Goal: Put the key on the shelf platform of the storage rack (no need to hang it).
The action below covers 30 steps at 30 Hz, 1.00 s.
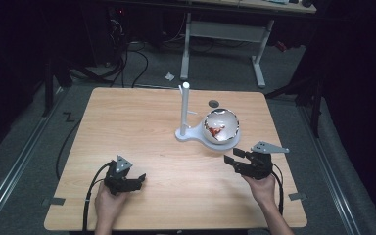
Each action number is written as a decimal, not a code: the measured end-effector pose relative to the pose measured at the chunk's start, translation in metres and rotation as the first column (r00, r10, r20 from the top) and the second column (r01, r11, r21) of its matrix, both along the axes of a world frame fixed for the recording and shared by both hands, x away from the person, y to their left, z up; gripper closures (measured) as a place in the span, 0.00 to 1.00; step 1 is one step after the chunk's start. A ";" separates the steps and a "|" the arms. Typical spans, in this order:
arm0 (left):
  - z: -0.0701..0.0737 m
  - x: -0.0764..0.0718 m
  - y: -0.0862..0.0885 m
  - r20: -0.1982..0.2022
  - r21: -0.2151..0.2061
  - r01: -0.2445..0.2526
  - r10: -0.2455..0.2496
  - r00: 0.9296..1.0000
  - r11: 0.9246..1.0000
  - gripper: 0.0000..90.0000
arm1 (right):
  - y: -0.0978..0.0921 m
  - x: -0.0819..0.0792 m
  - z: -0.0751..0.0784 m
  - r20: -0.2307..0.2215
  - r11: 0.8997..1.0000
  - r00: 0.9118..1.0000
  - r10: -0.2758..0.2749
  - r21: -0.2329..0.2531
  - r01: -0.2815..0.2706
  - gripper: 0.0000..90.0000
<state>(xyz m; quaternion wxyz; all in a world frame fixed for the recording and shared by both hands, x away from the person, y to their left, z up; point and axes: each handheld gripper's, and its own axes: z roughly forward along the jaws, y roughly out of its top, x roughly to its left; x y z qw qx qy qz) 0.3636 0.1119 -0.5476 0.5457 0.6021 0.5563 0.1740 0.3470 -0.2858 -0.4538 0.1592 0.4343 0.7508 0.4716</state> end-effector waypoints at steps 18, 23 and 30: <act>0.000 0.000 0.000 0.000 0.001 0.000 0.000 1.000 1.000 0.23 | 0.013 0.005 -0.021 -0.035 0.999 0.999 0.008 -0.036 -0.009 0.50; 0.000 0.000 0.000 0.000 0.001 0.000 0.000 1.000 1.000 0.23 | 0.016 0.007 -0.028 -0.045 0.999 0.999 0.007 -0.049 -0.009 0.50; 0.000 0.000 0.000 0.000 -0.001 0.000 0.000 1.000 1.000 0.23 | 0.021 0.010 -0.044 -0.067 0.996 0.998 -0.008 -0.091 0.002 0.48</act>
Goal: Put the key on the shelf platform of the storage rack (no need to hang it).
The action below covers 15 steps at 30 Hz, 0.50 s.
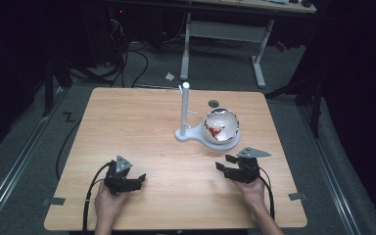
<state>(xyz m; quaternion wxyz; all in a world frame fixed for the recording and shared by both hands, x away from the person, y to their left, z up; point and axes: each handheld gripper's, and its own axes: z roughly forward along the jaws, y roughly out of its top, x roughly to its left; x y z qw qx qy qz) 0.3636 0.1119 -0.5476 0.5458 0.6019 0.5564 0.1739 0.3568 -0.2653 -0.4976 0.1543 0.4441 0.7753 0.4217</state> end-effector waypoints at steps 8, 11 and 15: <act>0.000 0.000 0.000 0.000 0.002 0.000 0.000 1.000 1.000 0.23 | 0.008 0.003 -0.018 -0.021 0.998 1.000 -0.007 -0.056 0.006 0.48; 0.000 0.000 0.000 0.000 0.002 0.000 0.000 1.000 1.000 0.23 | 0.011 0.005 -0.022 -0.014 0.996 1.000 -0.012 -0.091 0.011 0.48; 0.000 0.000 0.000 0.000 0.000 0.000 0.000 1.000 1.000 0.23 | 0.013 0.005 -0.026 -0.012 0.994 1.000 -0.016 -0.109 0.014 0.47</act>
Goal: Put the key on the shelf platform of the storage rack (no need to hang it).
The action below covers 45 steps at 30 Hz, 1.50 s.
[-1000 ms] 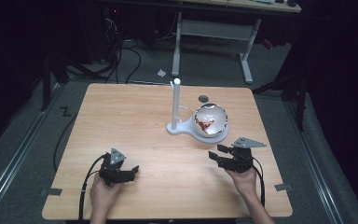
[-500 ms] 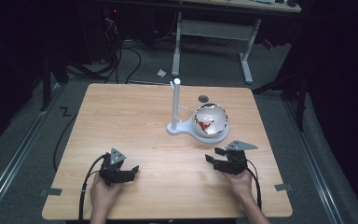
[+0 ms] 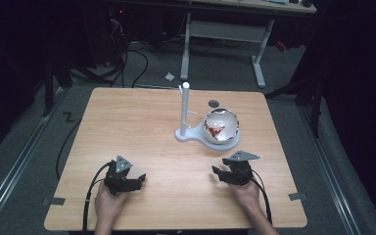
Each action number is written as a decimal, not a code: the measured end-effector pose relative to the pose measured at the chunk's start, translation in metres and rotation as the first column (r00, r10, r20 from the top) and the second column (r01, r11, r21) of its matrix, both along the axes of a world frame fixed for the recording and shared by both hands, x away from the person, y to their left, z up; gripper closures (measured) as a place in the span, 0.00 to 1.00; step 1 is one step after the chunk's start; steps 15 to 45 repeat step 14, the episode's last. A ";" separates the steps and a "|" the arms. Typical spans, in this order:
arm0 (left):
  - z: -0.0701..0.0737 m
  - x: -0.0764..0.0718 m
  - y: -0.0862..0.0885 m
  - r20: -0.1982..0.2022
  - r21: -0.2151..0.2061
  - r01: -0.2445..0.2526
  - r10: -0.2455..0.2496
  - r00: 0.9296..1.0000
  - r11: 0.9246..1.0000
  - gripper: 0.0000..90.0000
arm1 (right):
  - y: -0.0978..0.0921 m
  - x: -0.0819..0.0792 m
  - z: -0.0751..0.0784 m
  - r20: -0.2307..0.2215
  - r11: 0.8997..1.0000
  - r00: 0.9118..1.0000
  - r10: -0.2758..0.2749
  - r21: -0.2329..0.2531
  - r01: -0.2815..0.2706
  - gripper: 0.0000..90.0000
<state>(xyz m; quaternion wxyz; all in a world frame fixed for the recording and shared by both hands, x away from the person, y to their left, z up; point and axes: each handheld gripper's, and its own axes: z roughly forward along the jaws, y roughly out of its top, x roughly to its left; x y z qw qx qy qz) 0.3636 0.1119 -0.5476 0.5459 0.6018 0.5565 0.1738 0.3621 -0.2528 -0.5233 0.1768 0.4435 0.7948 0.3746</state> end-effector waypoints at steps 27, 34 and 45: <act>0.000 0.000 0.000 0.000 0.000 0.000 0.000 1.000 1.000 0.23 | 0.006 0.000 -0.008 0.001 0.997 1.000 -0.002 -0.080 0.002 0.44; 0.000 0.000 0.000 0.000 0.000 0.000 0.000 1.000 1.000 0.23 | 0.006 0.000 -0.008 0.001 0.997 1.000 -0.002 -0.080 0.002 0.44; 0.000 0.000 0.000 0.000 0.000 0.000 0.000 1.000 1.000 0.23 | 0.006 0.000 -0.008 0.001 0.997 1.000 -0.002 -0.080 0.002 0.44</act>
